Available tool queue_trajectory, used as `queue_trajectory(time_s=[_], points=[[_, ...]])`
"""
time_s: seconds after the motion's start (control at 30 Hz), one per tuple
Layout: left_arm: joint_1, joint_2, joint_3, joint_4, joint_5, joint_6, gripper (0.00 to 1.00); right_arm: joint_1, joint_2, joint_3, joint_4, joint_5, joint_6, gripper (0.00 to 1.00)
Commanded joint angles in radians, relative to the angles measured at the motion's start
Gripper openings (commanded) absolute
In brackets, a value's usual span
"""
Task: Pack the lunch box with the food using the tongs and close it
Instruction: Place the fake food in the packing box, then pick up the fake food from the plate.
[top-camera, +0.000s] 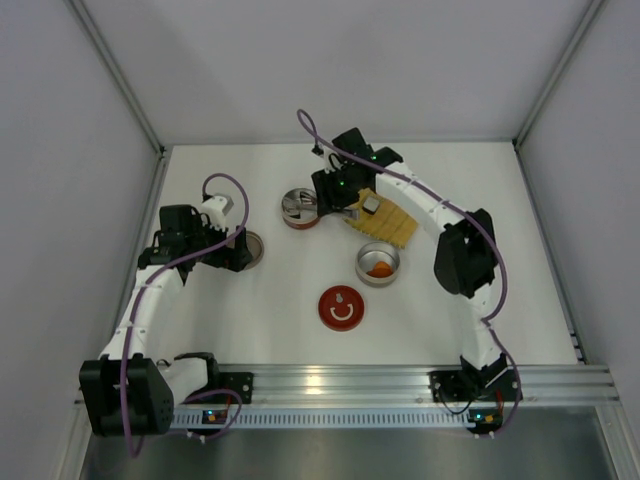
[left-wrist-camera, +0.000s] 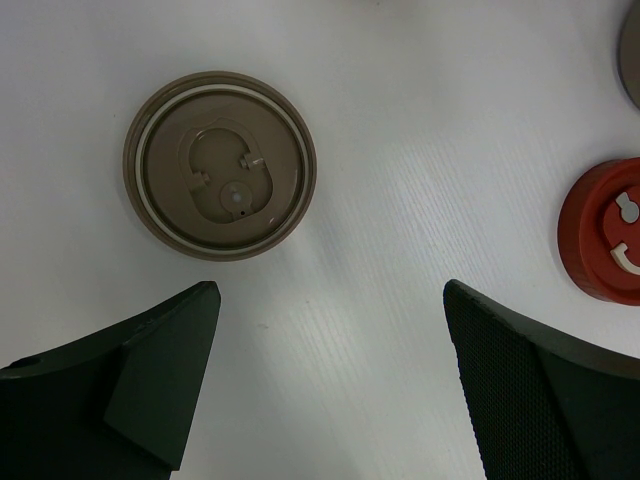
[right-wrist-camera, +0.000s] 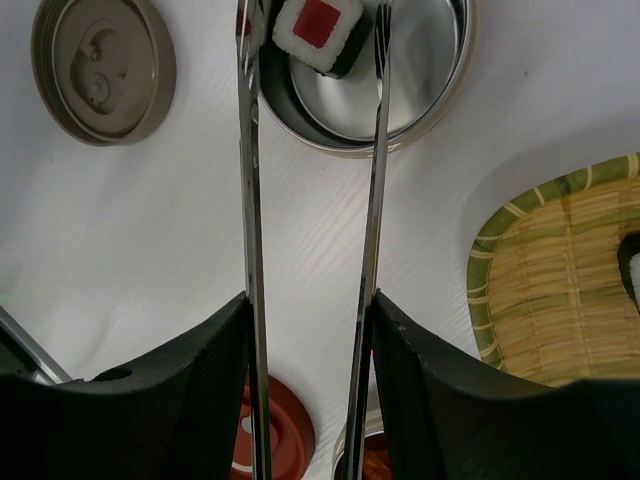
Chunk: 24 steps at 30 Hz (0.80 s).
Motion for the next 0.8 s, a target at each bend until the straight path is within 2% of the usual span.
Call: queue_trajectory(time_s=[0.0,0.3,0.43,0.63,0.77], points=[[0.001,0.002,-0.007,0.04,0.023,0.005,0.98,-0.022,-0.111,0.036,0.037,-0.032,0.012,0.48],[0.001,-0.004,-0.004,0.034,0.02,0.007,0.98,-0.037,-0.151,0.032,0.008,-0.032,-0.011,0.47],[-0.001,-0.017,-0.004,0.022,0.01,0.023,0.98,-0.063,-0.216,0.021,-0.044,-0.04,-0.066,0.46],[-0.001,-0.029,-0.005,0.006,0.005,0.043,0.98,-0.203,-0.345,-0.057,-0.142,-0.132,-0.271,0.44],[0.001,-0.038,-0.005,0.002,-0.003,0.048,0.98,-0.296,-0.42,-0.155,-0.225,-0.088,-0.501,0.44]])
